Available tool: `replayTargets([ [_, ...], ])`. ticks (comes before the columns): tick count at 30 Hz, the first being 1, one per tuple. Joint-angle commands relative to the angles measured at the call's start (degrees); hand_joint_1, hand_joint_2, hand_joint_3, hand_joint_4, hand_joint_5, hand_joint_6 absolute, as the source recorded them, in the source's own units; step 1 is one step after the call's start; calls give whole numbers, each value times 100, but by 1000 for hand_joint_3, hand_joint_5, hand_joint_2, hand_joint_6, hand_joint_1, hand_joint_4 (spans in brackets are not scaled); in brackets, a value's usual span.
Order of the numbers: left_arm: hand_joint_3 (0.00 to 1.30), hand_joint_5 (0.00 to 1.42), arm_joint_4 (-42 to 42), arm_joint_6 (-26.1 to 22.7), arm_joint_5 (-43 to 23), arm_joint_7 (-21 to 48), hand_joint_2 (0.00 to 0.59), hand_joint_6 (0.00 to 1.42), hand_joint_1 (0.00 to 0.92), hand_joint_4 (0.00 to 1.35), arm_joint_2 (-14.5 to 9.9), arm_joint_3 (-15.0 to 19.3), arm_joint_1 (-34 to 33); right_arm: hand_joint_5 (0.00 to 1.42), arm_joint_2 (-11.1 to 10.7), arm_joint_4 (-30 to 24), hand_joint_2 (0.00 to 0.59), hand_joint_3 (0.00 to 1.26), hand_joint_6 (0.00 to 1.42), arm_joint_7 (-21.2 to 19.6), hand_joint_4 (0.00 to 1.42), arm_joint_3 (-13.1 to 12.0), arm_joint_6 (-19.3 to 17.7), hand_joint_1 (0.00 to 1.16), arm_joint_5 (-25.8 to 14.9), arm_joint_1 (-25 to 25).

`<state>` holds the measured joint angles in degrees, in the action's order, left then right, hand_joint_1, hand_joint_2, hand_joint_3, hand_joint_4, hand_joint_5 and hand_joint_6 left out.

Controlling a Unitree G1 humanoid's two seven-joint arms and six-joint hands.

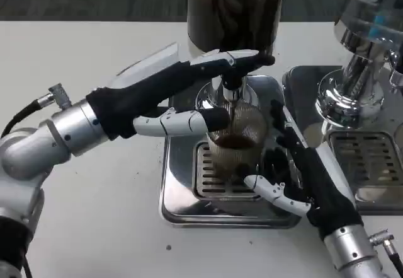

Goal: Grasp the cup under the faucet to collect the drink, then remove the cup.

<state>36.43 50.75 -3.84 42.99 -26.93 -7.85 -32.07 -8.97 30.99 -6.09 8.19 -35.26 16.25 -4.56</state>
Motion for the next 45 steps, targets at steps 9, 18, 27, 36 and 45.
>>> replayTargets([
  [9,168,116,-111,-104,6,139,146,5,0,91,-192,-9,209,39,172,374,210,0,95,137,23,-1,-275,589,-198,-193],
  [18,169,116,-138,-207,-285,198,145,7,0,95,-165,92,208,39,210,478,217,0,104,151,22,2,-292,580,-199,-287],
  [27,181,126,-224,-355,-771,432,149,30,0,106,-54,295,125,39,247,553,219,0,111,131,24,7,-305,577,-192,-313],
  [36,210,136,-429,-548,-1081,537,150,50,0,133,39,532,136,30,223,494,219,0,113,130,14,12,-288,575,-165,-274],
  [45,237,152,-613,-772,-1324,549,155,66,0,160,8,869,413,28,183,441,204,0,98,78,0,38,-214,593,-49,-266],
])
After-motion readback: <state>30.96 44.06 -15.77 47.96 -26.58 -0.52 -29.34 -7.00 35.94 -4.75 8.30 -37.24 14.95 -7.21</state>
